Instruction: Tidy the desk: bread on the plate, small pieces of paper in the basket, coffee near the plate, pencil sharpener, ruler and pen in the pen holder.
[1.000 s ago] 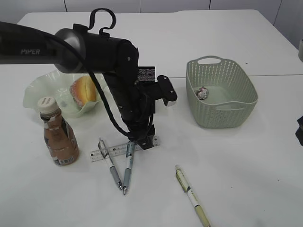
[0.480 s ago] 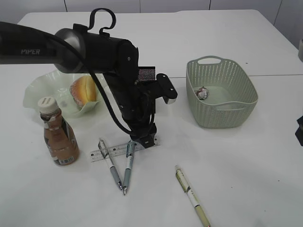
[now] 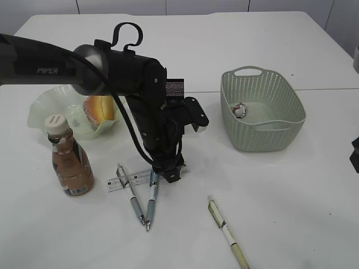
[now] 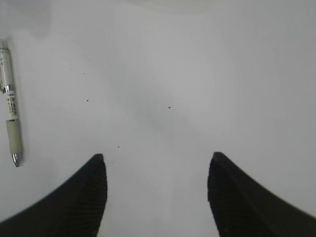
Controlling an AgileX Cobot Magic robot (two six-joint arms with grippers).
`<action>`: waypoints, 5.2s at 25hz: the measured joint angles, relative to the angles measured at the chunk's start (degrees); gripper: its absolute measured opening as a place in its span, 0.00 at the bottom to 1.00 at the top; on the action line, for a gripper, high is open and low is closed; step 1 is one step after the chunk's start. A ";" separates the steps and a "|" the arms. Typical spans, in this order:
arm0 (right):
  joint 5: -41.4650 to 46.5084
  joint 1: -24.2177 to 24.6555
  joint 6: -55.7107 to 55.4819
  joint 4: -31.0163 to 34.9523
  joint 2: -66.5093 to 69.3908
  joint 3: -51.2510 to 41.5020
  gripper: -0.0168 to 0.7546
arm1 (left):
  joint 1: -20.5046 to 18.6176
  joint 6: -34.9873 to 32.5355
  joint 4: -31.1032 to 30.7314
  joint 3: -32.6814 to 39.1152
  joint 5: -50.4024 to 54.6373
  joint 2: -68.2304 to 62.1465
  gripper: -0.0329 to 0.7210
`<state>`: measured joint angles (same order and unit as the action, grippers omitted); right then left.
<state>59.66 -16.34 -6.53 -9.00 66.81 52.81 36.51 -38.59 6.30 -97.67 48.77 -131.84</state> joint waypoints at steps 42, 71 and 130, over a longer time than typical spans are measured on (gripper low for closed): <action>-0.25 0.00 0.00 0.00 0.65 -0.03 0.63 | 0.00 0.10 1.80 -0.90 1.62 11.64 0.41; 0.06 0.00 0.00 -0.96 0.65 -0.03 0.63 | -15.04 -27.30 52.67 -0.90 -19.72 13.19 0.42; -0.82 0.00 -0.39 -1.19 0.69 -0.03 0.63 | -21.47 -71.12 95.77 -2.37 -3.93 3.12 0.42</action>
<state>58.85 -16.34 -6.92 -10.19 67.50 52.78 15.05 -109.72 102.06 -100.04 44.84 -128.72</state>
